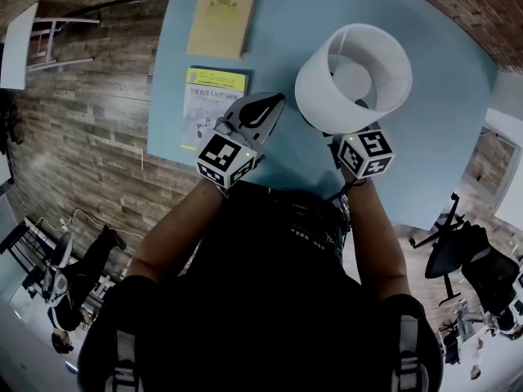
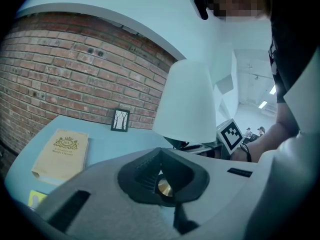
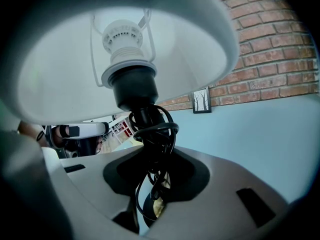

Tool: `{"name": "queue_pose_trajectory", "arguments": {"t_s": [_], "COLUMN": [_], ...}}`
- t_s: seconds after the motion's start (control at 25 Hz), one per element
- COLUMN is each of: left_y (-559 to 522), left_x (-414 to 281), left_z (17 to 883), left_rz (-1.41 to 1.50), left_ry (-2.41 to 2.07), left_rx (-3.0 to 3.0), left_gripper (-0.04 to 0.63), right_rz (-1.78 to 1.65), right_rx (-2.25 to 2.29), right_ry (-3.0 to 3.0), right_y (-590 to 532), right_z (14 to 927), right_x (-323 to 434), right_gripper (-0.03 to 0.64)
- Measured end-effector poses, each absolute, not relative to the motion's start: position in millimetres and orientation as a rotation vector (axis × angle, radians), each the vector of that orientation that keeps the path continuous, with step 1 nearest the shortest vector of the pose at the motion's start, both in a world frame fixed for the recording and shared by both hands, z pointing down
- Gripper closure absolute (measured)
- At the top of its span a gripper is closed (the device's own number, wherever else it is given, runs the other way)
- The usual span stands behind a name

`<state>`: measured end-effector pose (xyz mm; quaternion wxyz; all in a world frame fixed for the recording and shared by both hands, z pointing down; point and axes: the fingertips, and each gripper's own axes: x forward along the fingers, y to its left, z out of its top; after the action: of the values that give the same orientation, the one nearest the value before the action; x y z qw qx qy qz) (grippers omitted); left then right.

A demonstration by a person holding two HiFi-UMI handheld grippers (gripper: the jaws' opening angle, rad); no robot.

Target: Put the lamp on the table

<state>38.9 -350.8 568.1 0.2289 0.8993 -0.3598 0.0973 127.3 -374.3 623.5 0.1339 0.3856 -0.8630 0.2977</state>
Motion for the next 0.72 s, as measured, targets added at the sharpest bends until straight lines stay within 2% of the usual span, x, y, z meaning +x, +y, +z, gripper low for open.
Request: {"name": "queue_pose_trajectory", "arguments": {"t_s": [0.72], "left_y": [-345], "left_x": [39], "left_z": [569], "left_rz": [0.265], "left_ry": [-0.974], "left_rx": [2.480], "left_gripper": [0.586], "right_rz": [0.841], "right_rx": [1.100], "right_ry": [-2.524], "right_y": [-362], "right_z": [633], "right_x": [126], "right_gripper": [0.512]}}
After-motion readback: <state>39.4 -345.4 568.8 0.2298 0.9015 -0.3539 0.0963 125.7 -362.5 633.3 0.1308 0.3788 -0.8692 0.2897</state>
